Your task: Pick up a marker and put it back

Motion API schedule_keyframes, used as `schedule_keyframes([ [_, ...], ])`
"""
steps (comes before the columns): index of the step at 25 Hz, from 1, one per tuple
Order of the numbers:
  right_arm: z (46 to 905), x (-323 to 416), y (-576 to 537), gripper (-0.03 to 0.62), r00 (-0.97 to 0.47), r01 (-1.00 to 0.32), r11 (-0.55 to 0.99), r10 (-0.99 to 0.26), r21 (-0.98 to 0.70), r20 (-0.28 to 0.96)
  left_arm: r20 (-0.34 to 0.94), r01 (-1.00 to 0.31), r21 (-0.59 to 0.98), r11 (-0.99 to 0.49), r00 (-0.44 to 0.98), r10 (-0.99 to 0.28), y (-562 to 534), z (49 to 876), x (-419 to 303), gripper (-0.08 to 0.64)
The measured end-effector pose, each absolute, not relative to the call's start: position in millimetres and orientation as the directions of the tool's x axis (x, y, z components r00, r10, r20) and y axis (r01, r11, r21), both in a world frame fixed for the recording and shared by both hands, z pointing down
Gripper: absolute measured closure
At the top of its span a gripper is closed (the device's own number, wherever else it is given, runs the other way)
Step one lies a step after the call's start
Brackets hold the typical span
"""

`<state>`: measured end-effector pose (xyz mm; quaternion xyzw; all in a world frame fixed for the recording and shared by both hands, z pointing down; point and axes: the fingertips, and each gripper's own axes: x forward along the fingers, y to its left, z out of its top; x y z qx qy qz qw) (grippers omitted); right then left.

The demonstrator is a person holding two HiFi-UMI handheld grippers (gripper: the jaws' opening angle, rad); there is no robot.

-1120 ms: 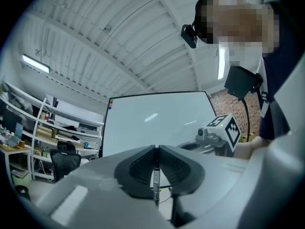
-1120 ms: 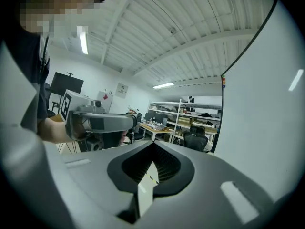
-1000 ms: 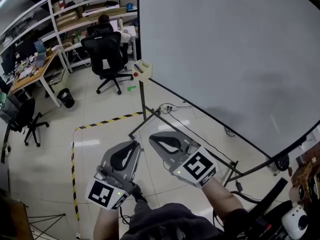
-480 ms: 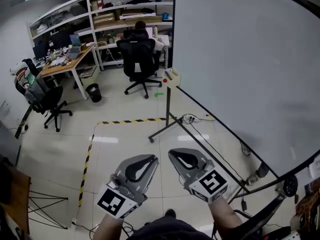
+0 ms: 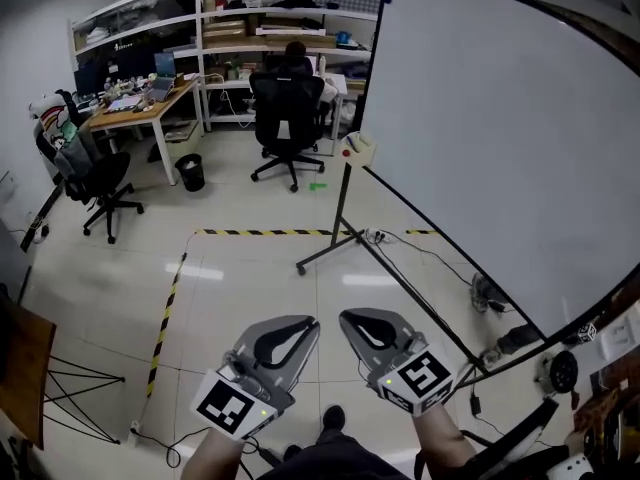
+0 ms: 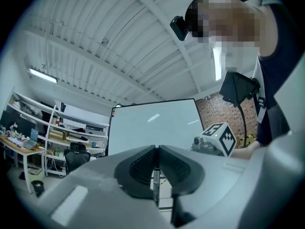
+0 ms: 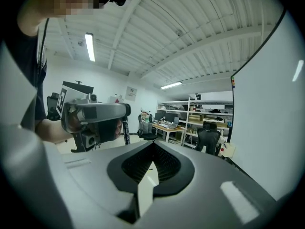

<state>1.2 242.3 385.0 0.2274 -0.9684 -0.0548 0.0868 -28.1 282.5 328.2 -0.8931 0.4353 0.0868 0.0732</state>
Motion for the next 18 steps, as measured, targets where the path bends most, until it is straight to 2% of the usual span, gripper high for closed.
schedule_keyframes([
  [9, 388.4, 18.8, 301.5, 0.592, -0.823, -0.517, 0.842, -0.539, 0.157, 0.179, -0.247, -0.721, -0.027, -0.692, 0.676, -0.694, 335.1, 329.3, -15.9, 0.534],
  [18, 384.5, 89.2, 315.3, 0.592, -0.780, -0.595, 0.794, -0.608, 0.127, 0.148, -0.216, -0.655, -0.044, -0.755, 0.744, -0.633, 341.9, 326.3, 52.1, 0.534],
])
